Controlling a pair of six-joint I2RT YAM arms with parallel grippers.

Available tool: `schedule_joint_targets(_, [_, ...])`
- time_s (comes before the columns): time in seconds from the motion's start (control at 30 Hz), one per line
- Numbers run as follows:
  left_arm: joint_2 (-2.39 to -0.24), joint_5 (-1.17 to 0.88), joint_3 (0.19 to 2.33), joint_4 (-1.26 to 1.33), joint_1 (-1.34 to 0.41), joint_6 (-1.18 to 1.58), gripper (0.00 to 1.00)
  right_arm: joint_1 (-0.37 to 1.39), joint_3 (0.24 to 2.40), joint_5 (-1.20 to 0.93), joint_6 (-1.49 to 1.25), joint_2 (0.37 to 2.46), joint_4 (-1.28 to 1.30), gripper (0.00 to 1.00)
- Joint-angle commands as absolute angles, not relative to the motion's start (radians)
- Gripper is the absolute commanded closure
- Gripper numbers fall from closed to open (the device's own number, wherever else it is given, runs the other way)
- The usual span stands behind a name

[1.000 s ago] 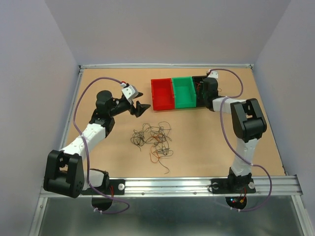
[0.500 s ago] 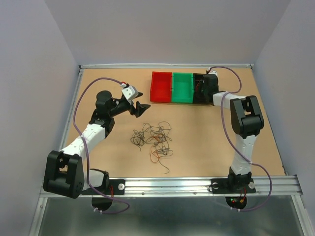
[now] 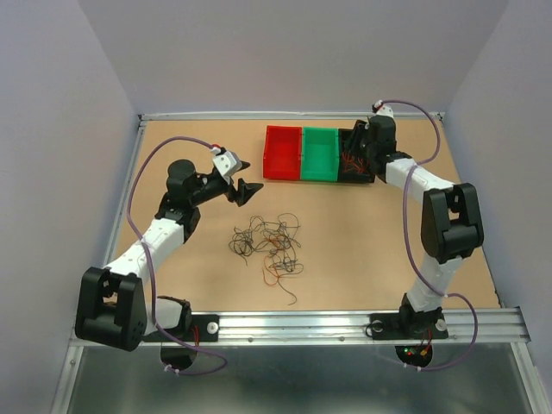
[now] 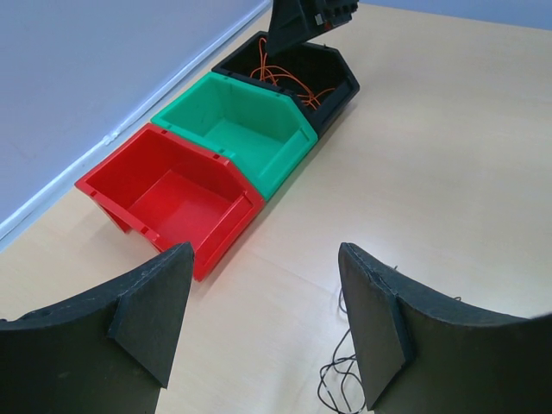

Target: Untangle the cables

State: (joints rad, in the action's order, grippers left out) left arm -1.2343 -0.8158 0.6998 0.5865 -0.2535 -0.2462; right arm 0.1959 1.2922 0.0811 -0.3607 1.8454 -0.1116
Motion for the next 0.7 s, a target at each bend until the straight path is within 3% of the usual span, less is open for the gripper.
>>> schedule_joint_targets(0.0, [-1.181,-0.838,0.69,0.634,-0.255,-0.262,0.21,0.198,1.253,0.075,-0.373,1.786,-0.12,0.53])
schedule_joint_targets(0.1, [-1.172,-0.841,0.686,0.629,-0.255,-0.271,0.19,0.204,1.22,0.006,-0.368,1.746,-0.121,0.5])
schedule_joint_targets(0.2, [-1.178,-0.841,0.689,0.609,-0.255,-0.304,0.17,0.26,1.149,-0.057,-0.325,1.675,-0.127,0.34])
schedule_joint_targets(0.37, [-1.189,-0.811,0.683,0.598,-0.264,-0.345,0.14,0.418,0.994,-0.048,-0.267,1.53,-0.135,0.34])
schedule_joint_targets(0.67, [-1.291,-0.767,0.735,0.448,-0.351,-0.509,0.14,0.687,0.585,-0.098,-0.36,1.351,-0.432,0.47])
